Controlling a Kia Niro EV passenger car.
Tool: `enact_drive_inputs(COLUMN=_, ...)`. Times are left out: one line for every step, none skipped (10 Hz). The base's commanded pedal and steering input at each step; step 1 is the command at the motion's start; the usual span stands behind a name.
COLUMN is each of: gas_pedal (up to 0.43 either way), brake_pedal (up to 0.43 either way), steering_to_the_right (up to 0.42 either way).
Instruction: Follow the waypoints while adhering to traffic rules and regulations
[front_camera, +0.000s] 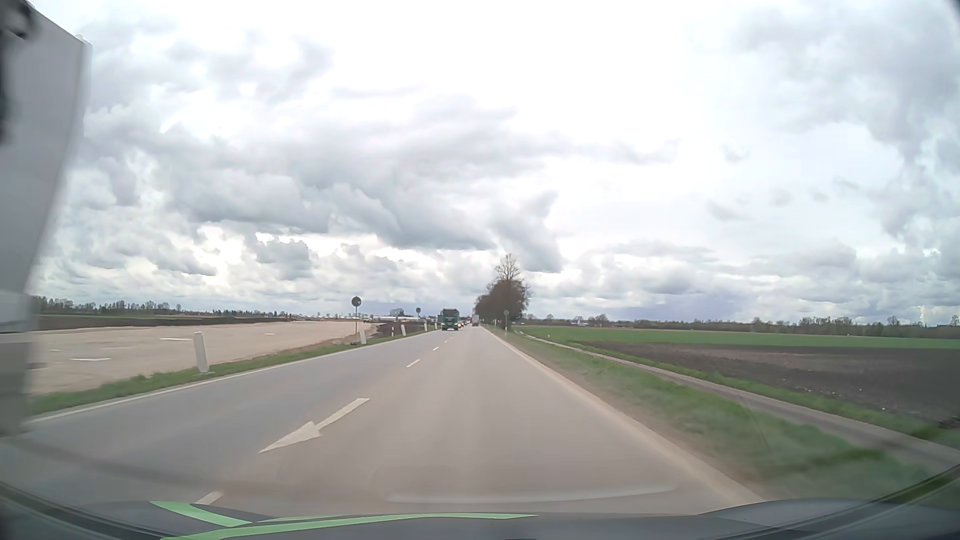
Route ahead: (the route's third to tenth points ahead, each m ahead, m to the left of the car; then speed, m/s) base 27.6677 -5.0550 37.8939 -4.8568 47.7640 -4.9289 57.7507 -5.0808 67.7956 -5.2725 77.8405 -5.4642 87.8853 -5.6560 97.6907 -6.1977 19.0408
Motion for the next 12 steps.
enact_drive_inputs(gas_pedal=0.358, brake_pedal=0.000, steering_to_the_right=0.003)
enact_drive_inputs(gas_pedal=0.350, brake_pedal=0.000, steering_to_the_right=0.003)
enact_drive_inputs(gas_pedal=0.350, brake_pedal=0.000, steering_to_the_right=0.003)
enact_drive_inputs(gas_pedal=0.339, brake_pedal=0.000, steering_to_the_right=0.003)
enact_drive_inputs(gas_pedal=0.339, brake_pedal=0.000, steering_to_the_right=0.003)
enact_drive_inputs(gas_pedal=0.331, brake_pedal=0.000, steering_to_the_right=0.002)
enact_drive_inputs(gas_pedal=0.331, brake_pedal=0.000, steering_to_the_right=0.002)
enact_drive_inputs(gas_pedal=0.331, brake_pedal=0.000, steering_to_the_right=0.002)
enact_drive_inputs(gas_pedal=0.319, brake_pedal=0.000, steering_to_the_right=0.002)
enact_drive_inputs(gas_pedal=0.311, brake_pedal=0.000, steering_to_the_right=0.002)
enact_drive_inputs(gas_pedal=0.311, brake_pedal=0.000, steering_to_the_right=0.002)
enact_drive_inputs(gas_pedal=0.287, brake_pedal=0.000, steering_to_the_right=0.002)
